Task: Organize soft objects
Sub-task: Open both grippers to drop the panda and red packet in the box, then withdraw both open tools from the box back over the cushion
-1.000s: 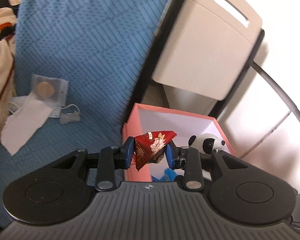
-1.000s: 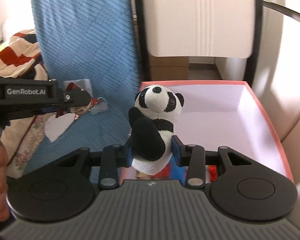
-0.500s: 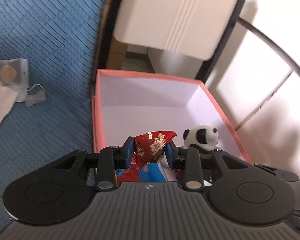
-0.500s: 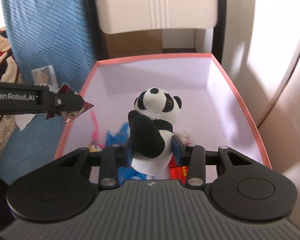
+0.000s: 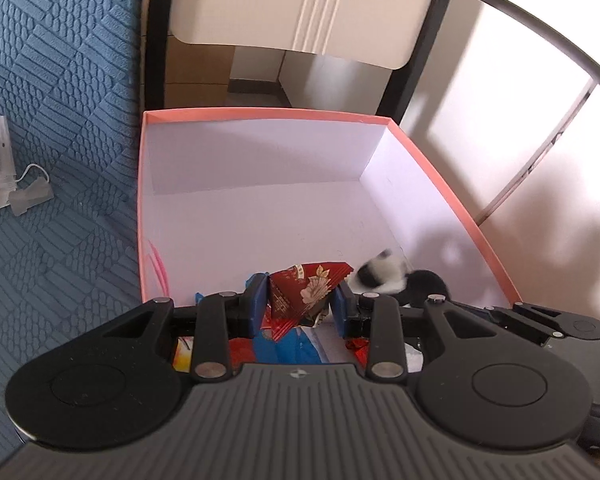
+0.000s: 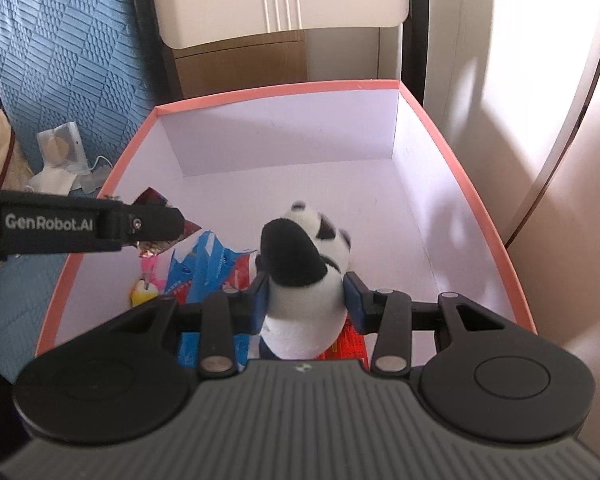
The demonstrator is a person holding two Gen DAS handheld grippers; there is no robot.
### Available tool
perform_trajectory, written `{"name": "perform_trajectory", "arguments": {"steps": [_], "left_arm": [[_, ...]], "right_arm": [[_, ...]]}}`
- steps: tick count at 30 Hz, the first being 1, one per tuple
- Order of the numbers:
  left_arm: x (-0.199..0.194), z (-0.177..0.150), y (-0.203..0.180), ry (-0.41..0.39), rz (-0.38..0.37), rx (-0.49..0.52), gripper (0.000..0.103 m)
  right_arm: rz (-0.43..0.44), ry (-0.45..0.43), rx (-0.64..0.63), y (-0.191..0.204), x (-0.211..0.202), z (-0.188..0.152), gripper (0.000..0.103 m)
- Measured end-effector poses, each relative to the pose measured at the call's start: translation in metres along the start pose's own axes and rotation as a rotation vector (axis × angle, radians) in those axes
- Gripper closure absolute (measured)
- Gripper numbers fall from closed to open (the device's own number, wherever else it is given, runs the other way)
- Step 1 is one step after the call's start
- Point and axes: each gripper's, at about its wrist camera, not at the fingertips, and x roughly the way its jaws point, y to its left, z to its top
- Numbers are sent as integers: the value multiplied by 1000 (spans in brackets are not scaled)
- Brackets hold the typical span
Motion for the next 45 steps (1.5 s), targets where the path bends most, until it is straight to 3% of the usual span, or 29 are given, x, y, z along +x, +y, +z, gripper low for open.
{"name": "perform_trajectory", "arguments": {"steps": [2, 4, 6, 8, 10, 12, 14, 31, 45], "left_arm": [[0, 1, -1, -1, -6, -9, 61], [0, 2, -1, -6, -4, -17, 49], [-3, 3, -1, -24, 11, -25, 30], [-9, 4, 1, -46, 19, -33, 26], [-16, 4, 4, -57, 16, -39, 26], [-23, 5, 7, -66, 16, -41, 26], [-31, 6, 9, -78, 16, -39, 26], [-120, 1, 55, -238, 62, -46, 26], [-177, -36, 117, -335, 120, -120, 26]], "right_arm": [[2, 4, 10, -1, 1, 0, 59], [0, 3, 15, -2, 1, 0, 59], [0, 2, 20, -2, 0, -1, 58], [11, -3, 29, -2, -1, -1, 58], [19, -3, 31, -1, -3, -1, 53], [14, -15, 34, 1, -6, 0, 39], [19, -38, 39, 3, -13, 2, 36], [94, -176, 46, 61, -71, 15, 36], [169, -210, -35, 138, -90, 14, 36]]}}
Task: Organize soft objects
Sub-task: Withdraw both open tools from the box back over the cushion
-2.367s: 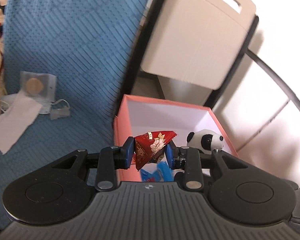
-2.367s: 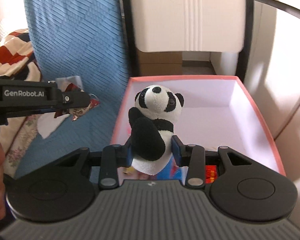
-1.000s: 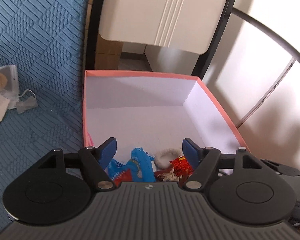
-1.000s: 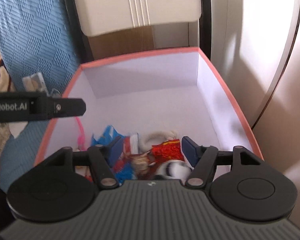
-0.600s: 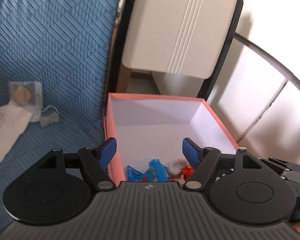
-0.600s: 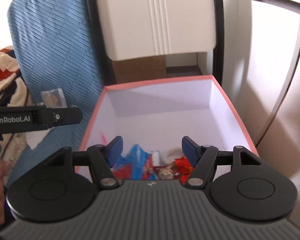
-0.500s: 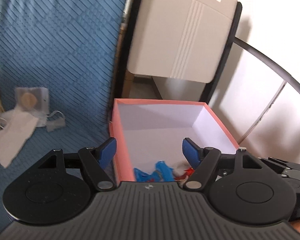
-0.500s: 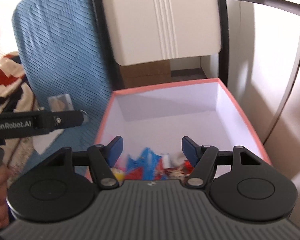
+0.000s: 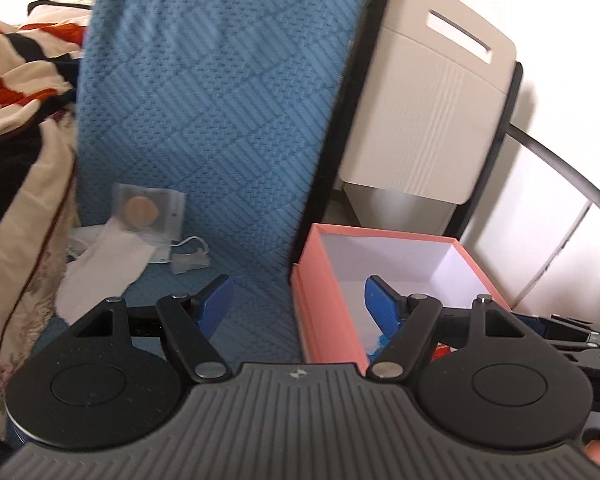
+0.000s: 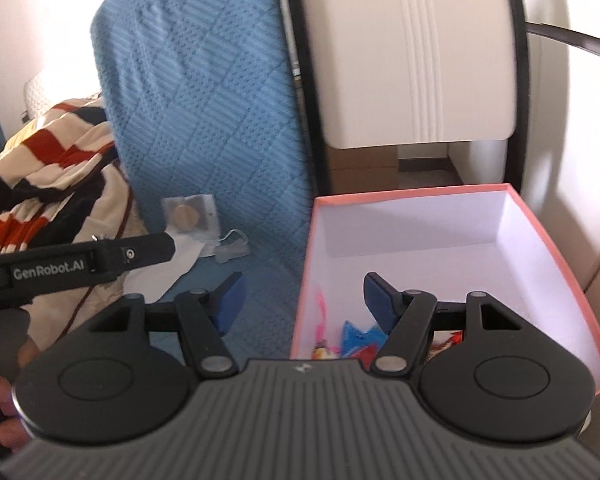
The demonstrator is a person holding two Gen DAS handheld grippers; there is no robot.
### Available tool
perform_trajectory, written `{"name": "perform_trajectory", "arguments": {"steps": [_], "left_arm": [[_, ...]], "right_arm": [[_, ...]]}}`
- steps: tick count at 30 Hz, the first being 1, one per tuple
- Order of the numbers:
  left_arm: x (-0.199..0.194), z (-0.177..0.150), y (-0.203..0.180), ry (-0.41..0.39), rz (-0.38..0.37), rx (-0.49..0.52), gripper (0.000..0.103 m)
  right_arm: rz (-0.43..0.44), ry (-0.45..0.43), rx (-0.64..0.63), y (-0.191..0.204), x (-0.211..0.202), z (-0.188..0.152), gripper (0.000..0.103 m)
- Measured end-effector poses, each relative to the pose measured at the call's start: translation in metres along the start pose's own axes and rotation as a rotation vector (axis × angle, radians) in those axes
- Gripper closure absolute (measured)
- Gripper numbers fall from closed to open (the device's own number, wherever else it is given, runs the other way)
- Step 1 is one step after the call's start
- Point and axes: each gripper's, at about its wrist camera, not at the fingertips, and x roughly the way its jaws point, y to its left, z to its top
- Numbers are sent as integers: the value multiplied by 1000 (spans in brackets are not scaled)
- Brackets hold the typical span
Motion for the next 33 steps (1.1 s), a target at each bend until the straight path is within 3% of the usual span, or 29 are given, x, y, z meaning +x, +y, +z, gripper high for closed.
{"name": "perform_trajectory", "arguments": {"steps": [16, 23, 33], "left_arm": [[-33, -22, 51, -25, 67, -40, 26], [-37, -44, 64, -24, 111, -23, 26], [-35, -62, 73, -24, 114, -30, 23]], "right_arm": [[62, 63, -57, 47, 19, -29, 36], [81, 95, -82, 54, 31, -47, 36], [93, 101, -75, 53, 35, -60, 36]]}}
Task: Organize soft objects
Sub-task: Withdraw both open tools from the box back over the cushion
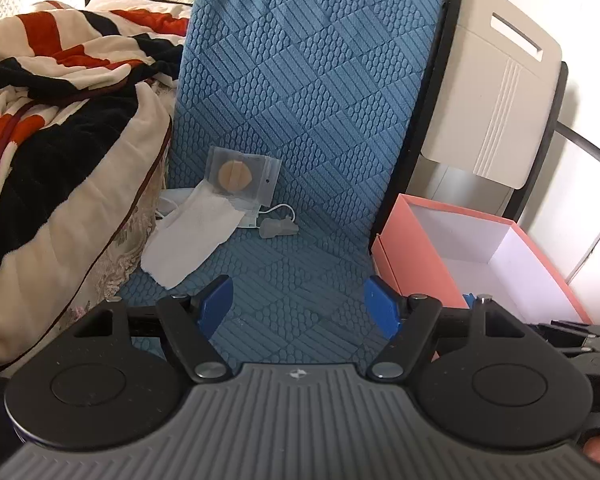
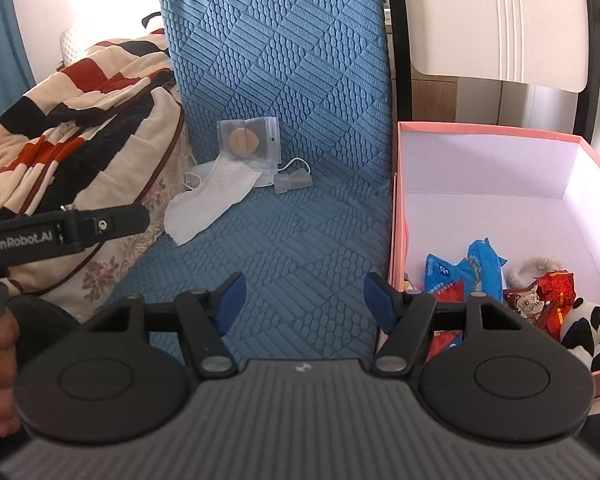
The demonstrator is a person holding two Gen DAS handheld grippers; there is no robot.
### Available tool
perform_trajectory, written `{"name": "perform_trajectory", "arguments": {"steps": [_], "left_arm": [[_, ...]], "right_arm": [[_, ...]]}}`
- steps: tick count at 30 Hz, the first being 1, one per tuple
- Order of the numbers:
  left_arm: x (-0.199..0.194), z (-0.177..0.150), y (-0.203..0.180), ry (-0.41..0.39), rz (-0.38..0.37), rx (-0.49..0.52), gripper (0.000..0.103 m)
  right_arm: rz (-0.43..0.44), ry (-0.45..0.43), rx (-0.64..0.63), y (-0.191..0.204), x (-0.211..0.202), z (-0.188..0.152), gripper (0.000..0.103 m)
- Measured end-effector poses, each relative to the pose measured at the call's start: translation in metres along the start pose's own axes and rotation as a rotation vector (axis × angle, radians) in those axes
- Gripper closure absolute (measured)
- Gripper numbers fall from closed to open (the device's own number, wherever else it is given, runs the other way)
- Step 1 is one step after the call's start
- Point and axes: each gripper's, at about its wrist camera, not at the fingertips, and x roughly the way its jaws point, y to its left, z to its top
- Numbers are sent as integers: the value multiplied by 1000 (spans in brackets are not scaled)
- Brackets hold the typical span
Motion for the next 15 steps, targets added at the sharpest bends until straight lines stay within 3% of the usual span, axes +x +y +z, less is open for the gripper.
{"name": "perform_trajectory", "arguments": {"steps": [15], "left_arm": [[17, -14, 12, -25, 43, 37, 16]], "right_arm": [[12, 19, 23, 2, 16, -5, 35]]}}
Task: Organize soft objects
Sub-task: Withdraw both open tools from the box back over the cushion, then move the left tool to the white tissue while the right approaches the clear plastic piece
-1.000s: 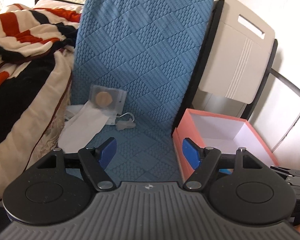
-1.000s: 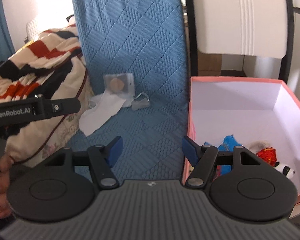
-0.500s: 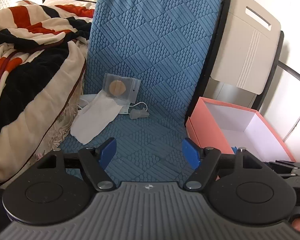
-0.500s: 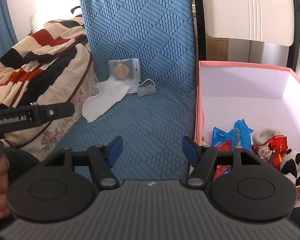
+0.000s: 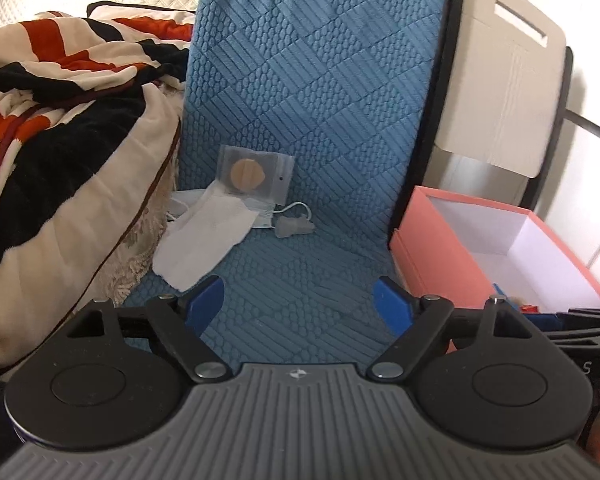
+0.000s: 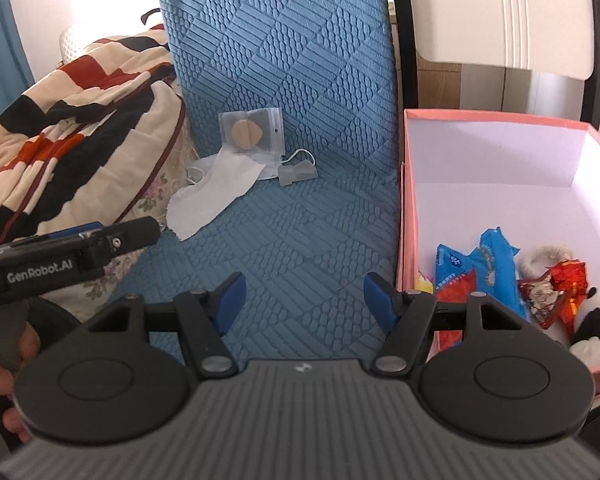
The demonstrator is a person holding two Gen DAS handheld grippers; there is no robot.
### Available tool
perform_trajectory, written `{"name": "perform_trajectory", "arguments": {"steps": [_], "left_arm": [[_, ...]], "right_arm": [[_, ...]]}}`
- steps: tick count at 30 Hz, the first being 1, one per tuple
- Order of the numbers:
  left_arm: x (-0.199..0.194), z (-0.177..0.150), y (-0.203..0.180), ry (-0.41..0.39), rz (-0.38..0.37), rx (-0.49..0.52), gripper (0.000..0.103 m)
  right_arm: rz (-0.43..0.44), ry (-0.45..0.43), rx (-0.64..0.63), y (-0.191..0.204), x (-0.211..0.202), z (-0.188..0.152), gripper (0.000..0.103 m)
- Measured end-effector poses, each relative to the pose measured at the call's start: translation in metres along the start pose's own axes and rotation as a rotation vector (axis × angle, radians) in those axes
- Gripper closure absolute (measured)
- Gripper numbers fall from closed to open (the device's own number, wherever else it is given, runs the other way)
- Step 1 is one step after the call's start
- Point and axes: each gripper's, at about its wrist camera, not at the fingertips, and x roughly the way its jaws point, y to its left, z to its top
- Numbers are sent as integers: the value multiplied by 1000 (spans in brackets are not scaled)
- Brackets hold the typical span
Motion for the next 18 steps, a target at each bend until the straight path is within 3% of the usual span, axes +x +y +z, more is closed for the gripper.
{"name": "perform_trajectory", "arguments": {"steps": [5, 18], "left_arm": [[27, -2, 7, 27, 76, 39, 14], [78, 5, 20, 73, 66, 45, 13]], "right_arm": [[0, 23, 1, 1, 31, -6, 36], [11, 13, -59, 14, 63, 33, 35]]}}
